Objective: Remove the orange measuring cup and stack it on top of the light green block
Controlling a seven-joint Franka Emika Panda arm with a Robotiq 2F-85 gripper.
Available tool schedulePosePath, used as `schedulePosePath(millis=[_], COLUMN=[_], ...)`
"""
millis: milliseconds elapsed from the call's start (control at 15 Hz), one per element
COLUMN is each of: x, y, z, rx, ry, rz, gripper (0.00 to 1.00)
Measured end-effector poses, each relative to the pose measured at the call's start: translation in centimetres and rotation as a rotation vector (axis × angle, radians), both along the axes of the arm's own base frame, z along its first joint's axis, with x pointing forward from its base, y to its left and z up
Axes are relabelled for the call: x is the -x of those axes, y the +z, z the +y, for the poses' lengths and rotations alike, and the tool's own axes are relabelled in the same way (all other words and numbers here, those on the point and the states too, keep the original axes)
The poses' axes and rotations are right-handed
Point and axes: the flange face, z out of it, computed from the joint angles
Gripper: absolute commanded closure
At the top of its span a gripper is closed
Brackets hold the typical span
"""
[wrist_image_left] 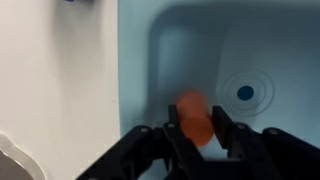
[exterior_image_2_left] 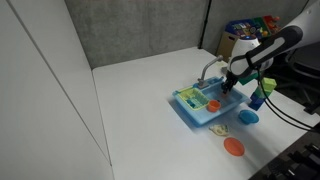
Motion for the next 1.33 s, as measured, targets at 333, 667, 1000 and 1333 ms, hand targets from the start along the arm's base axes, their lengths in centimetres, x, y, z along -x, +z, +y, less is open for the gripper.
schedulePosePath(millis=[333, 667, 1000, 1333], x=[-0.7, -0.1, 1.8, 4.6], y=[4.5, 10.5, 15.9, 19.7], z=[-0.2, -0.5, -2.0, -4.8], rx=[0.004, 0.0, 0.006, 0.03], ry=[-0.023, -0.048, -0.116, -0.2], rz=[-0.024, -0.001, -0.012, -0.036], gripper=[0.87, 0.87, 0.87, 0.87])
